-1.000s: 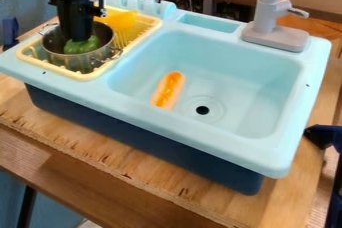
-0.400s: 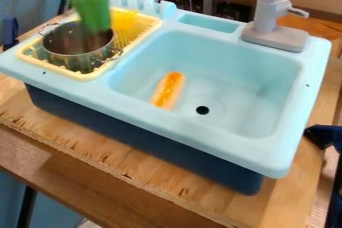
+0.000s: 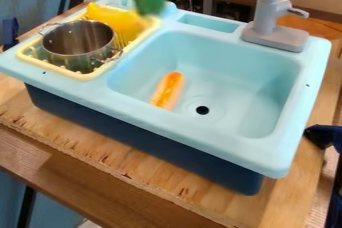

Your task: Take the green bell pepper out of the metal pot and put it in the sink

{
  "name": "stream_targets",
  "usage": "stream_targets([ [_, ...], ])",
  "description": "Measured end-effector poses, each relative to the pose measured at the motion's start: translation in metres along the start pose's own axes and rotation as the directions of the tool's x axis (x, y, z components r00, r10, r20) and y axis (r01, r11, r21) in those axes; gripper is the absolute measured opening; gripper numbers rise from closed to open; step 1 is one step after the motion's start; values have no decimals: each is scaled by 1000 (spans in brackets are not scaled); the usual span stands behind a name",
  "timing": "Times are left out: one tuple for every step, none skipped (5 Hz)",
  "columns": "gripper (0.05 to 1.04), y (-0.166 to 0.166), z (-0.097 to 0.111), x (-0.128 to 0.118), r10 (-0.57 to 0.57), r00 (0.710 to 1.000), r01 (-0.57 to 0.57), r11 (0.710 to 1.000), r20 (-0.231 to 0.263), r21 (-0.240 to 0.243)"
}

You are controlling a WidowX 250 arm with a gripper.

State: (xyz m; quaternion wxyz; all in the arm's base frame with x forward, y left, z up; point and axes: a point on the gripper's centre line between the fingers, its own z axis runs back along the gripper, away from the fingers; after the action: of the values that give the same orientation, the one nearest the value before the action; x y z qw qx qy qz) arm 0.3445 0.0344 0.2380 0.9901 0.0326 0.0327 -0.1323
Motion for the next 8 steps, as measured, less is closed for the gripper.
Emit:
stream_targets([
  [89,3,-13,14,-12,1000,11,997,-20,-75],
  [89,16,-33,22,31,997,-38,993,-65,-109],
  [89,19,-42,25,41,995,-50,995,-96,-88],
  [89,21,-50,28,46,993,-56,995,-112,-84],
  [89,15,-54,32,31,993,-40,996,-111,-80],
  [89,9,-63,38,30,992,-42,994,-122,-98],
  [89,5,-77,42,32,987,-50,992,-155,-115],
  [89,1,-82,51,40,987,-57,993,-156,-105],
])
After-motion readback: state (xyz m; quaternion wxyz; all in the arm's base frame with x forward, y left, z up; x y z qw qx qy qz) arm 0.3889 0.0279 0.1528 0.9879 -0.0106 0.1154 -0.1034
